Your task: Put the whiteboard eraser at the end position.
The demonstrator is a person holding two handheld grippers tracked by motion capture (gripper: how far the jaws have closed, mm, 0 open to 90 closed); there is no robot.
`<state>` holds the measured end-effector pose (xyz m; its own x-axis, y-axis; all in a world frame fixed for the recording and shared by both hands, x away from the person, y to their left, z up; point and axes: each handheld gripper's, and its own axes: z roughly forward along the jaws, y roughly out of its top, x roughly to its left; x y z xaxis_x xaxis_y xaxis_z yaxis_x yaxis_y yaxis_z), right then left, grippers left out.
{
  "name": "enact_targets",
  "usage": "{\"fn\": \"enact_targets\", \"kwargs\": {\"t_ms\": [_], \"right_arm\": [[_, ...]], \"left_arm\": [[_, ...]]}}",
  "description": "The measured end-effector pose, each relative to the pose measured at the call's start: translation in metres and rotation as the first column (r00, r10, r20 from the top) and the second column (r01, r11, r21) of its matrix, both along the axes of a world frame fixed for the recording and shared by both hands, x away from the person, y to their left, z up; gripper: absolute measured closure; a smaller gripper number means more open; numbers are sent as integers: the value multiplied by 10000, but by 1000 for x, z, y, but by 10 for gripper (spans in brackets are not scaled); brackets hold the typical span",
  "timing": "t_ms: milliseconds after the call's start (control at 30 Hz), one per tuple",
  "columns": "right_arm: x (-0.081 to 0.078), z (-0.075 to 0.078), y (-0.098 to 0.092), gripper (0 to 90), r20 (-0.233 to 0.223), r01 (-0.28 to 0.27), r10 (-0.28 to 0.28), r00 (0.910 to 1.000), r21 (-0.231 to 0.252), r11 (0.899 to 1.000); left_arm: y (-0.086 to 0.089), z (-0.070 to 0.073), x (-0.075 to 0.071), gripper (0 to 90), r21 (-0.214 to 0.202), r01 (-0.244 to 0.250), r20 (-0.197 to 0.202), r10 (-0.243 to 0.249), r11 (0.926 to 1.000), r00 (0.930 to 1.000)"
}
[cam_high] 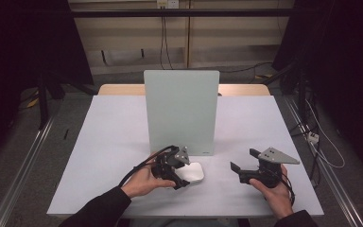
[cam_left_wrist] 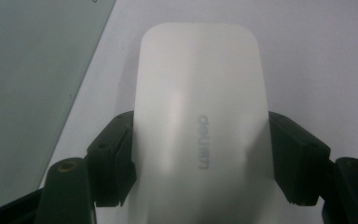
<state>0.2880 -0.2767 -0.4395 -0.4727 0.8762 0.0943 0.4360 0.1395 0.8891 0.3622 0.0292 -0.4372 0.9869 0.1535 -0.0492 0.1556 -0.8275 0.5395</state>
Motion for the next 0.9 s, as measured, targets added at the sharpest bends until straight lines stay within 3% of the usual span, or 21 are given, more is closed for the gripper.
{"fn": "enact_targets", "kwargs": {"t_ms": [133,200,667,900], "right_arm": [[0,0,0,90,-10,-4,4,10000,-4,10000],[0,0,0,90,1,15,-15,10000,-3,10000],[0,0,0,90,-12,-11,11,10000,16,10000],[0,0,-1,90,-4,-9,9,10000,-2,10000]], "left_arm": [[1,-1,0,305,-178,46,-120,-48,9998,9999],[2,-3,-1,303,-276,-112,79,115,9996,9999],[3,-4,-3,279,-273,-293,205,299,9992,9993],[3,-5,-2,151,-208,-461,301,467,9987,9985]]}}
